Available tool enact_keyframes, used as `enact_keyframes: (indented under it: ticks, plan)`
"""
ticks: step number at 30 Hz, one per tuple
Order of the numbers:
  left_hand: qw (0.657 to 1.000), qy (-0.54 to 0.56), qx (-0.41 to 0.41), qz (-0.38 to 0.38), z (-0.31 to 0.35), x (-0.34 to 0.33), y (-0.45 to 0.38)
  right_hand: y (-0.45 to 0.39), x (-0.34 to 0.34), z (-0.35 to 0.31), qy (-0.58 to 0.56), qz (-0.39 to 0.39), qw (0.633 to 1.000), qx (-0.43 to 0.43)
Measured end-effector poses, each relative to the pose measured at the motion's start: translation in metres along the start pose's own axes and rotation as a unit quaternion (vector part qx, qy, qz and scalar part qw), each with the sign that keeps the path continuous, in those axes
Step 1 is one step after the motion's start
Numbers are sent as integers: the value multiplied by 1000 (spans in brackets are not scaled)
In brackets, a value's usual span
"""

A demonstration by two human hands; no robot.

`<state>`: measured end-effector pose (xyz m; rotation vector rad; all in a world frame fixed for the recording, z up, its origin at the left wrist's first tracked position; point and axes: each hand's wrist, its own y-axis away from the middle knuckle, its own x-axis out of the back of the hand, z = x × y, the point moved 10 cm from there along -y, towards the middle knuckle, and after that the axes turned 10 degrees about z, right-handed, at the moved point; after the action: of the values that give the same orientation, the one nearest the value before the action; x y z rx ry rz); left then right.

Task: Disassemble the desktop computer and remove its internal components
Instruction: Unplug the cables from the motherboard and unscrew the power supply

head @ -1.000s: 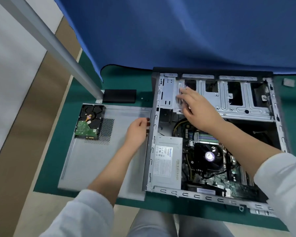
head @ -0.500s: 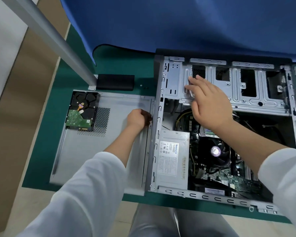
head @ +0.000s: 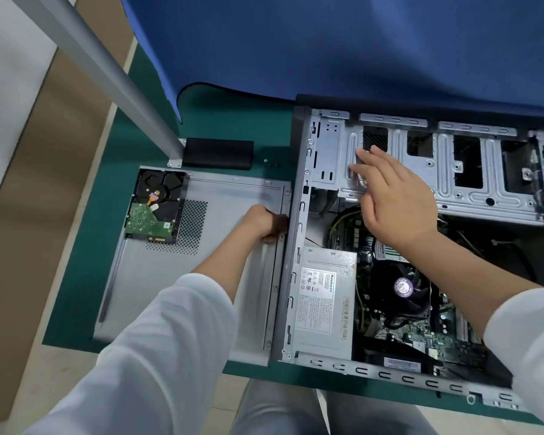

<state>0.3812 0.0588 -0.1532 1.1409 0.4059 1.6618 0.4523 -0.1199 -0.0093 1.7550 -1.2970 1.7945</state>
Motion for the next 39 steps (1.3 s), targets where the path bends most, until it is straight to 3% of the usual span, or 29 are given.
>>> enact_keyframes:
  ticks: [6, 9, 12, 15, 18, 20, 21, 24, 26, 28, 30, 34, 39]
  plan:
    - [994, -43, -58, -84, 2, 2, 1, 2, -1, 1, -9, -10, 1000, -1]
    - [996, -8, -82, -38, 14, 34, 6, 0, 1, 3, -33, -15, 999, -18]
    - [985, 23, -169, 42, 44, 73, 41, -2, 9, 14, -140, -14, 985, -97]
    - [958, 48, -271, 78, 84, 77, 100, 3, 25, 13, -301, -9, 933, -196]
    - [938, 45, -341, 48, 115, 36, 141, 15, 30, -3, -469, -37, 833, -292]
    - [922, 17, -383, 49, 130, 6, 157, 25, 34, -2, -545, -9, 762, -348]
    - [911, -2, -407, 62, 136, -4, 162, 29, 38, 3, -553, 7, 747, -369]
    - [884, -50, -458, 82, 132, -27, 167, 42, 49, 35, -482, 31, 785, -388]
    - [881, -123, -445, 103, 110, -42, 158, 44, 57, 63, -389, 28, 847, -362]
    - [843, -234, -451, 177, 95, -52, 158, 40, 58, 81, -256, -5, 920, -296]
    - [821, -255, -463, 214, 93, -54, 162, 37, 52, 83, -160, -32, 961, -222]
    - [826, -275, -428, 242, 90, -50, 153, 36, 45, 53, -126, -25, 986, -105]
    - [824, -286, -422, 247, 91, -51, 154, 40, 42, 41, -100, 2, 992, -80]
